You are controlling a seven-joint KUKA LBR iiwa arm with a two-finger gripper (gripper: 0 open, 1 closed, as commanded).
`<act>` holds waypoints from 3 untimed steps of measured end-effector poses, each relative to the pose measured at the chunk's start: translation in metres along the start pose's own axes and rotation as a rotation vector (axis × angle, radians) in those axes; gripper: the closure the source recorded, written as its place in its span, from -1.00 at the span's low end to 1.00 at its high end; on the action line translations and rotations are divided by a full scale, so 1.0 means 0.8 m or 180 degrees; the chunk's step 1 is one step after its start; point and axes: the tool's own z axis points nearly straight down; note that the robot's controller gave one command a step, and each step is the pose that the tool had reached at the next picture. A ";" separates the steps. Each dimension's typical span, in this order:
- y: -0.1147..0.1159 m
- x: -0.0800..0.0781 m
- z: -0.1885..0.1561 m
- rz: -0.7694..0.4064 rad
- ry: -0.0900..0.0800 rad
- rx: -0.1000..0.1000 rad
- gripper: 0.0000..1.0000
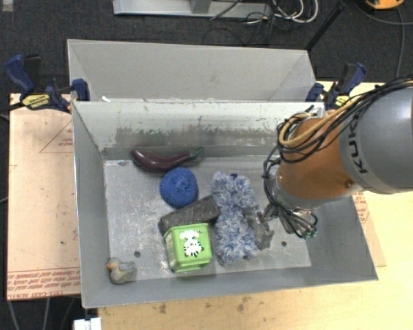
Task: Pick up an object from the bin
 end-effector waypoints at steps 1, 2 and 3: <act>-0.004 0.001 0.000 0.0022 0.0003 -0.0002 1.00; -0.006 -0.005 -0.158 -0.0025 0.0013 0.0001 1.00; -0.006 -0.005 -0.158 -0.0027 0.0014 0.0001 1.00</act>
Offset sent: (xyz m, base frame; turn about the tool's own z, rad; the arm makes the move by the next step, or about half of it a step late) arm 0.0037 -0.0051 0.1270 -0.0081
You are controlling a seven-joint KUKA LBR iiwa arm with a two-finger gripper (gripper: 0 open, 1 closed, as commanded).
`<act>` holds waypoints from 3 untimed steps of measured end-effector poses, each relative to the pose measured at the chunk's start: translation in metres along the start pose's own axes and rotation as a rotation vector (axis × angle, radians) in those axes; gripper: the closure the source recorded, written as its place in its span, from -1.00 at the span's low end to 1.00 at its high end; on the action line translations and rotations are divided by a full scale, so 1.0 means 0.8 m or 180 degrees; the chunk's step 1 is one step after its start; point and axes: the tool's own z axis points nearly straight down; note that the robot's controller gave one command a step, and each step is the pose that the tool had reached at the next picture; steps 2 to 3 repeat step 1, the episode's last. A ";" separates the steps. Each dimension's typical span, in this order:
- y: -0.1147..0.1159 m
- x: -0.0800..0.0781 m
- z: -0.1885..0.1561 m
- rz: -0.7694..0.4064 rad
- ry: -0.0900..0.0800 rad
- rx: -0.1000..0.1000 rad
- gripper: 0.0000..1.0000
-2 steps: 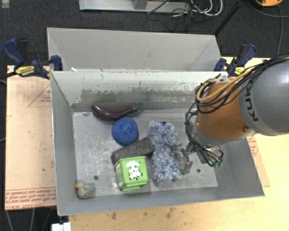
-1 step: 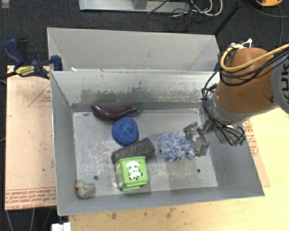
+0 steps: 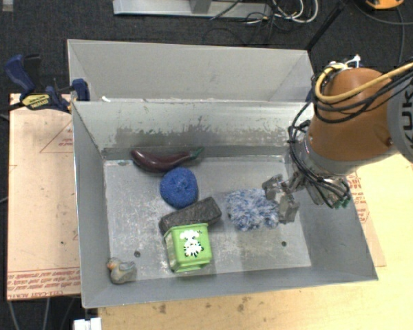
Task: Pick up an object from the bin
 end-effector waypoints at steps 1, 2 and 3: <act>0.006 -0.021 -0.052 0.0019 0.0016 -0.0004 1.00; 0.006 -0.021 -0.052 0.0019 0.0016 -0.0004 1.00; 0.006 -0.021 -0.052 0.0019 0.0016 -0.0004 1.00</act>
Offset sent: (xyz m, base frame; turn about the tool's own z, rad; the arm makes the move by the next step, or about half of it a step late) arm 0.0292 0.0221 0.1191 0.0415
